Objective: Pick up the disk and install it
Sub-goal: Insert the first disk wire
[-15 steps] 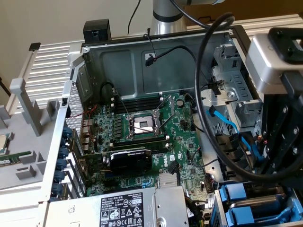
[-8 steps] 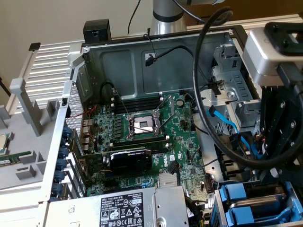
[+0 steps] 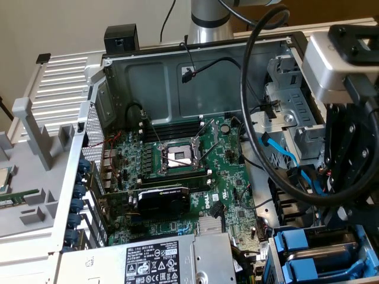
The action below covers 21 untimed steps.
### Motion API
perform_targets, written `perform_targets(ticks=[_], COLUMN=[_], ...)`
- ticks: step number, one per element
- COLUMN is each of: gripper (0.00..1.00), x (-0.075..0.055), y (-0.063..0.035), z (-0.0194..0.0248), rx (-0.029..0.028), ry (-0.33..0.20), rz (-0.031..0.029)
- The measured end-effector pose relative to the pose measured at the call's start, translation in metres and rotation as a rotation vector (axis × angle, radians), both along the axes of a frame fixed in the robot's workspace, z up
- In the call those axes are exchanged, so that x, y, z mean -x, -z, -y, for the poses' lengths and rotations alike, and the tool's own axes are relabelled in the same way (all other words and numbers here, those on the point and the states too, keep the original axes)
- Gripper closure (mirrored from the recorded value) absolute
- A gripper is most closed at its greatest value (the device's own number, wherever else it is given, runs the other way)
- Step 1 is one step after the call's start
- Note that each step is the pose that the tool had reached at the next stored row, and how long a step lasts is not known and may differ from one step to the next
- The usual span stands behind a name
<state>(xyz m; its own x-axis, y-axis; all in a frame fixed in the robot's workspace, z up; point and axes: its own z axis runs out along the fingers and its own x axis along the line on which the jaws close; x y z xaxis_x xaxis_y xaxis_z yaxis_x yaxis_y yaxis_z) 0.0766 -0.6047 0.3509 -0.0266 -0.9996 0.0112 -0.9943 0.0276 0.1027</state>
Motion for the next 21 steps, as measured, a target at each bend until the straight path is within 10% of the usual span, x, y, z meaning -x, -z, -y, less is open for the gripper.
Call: perform_targets(ticks=[21], gripper=[0.83], x=[-0.0016], y=[0.0011], z=[0.0000], rx=[0.0035], ry=[0.000], rz=[0.0000])
